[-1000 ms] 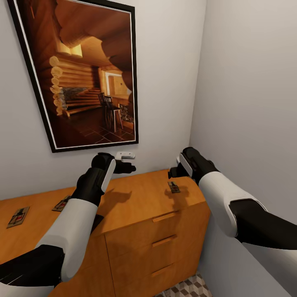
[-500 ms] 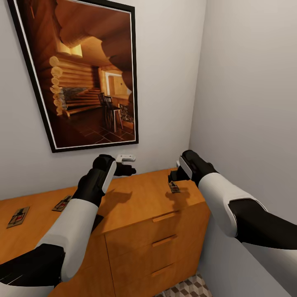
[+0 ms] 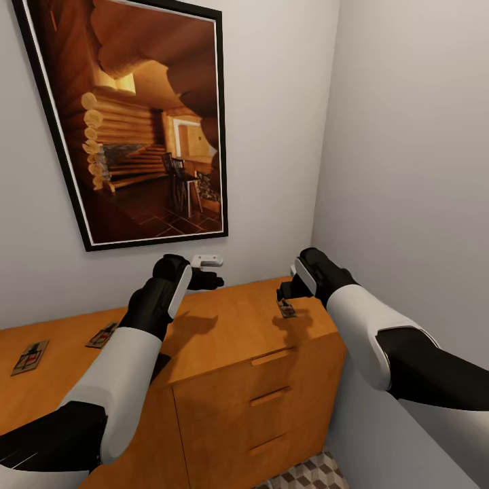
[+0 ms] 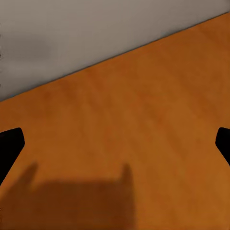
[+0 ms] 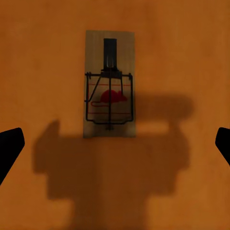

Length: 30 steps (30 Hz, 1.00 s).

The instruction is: Take the four mousetraps from the cabinet in the bathroom and place them on the bathroom floor. Make sure all four end up on the same floor surface, and ensure that at least two of them are either under or directly next to the same bathroom sink.

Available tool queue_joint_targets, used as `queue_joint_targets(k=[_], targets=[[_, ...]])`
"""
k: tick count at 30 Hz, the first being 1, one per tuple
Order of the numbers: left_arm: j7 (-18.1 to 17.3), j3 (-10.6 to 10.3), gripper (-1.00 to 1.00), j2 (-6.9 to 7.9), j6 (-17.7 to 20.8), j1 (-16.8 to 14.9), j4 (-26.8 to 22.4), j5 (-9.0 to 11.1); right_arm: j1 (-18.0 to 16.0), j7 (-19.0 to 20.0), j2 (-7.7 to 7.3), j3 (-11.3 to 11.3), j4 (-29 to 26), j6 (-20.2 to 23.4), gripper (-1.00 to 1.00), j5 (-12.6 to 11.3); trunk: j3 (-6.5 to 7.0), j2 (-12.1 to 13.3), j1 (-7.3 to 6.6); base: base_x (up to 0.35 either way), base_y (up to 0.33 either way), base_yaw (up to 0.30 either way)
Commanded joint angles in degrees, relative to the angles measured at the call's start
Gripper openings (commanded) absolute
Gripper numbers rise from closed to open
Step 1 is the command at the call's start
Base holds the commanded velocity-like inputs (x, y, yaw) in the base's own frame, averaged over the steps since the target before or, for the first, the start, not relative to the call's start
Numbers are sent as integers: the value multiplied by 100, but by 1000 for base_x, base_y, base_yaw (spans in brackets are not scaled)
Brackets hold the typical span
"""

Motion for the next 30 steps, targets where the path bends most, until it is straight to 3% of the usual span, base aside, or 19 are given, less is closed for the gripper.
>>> queue_joint_targets(k=[1, 14, 30], targets=[[-9, -1, 100, 0, 21, -4, -5, 1, -4, -7, -1, 27, -5, 24, 100, -1, -7, -4, 0, 27, 0, 0], [13, -1, 100, 7, -1, -4, -4, -1, -4, -5, -1, 27, -4, 24, 100, 0, -7, -4, 0, 161, 0, 0], [17, -1, 100, 3, 5, -4, -5, -1, -4, -5, 2, 27, -4, 24, 100, -10, -7, -4, 0, 28, 0, 0]])
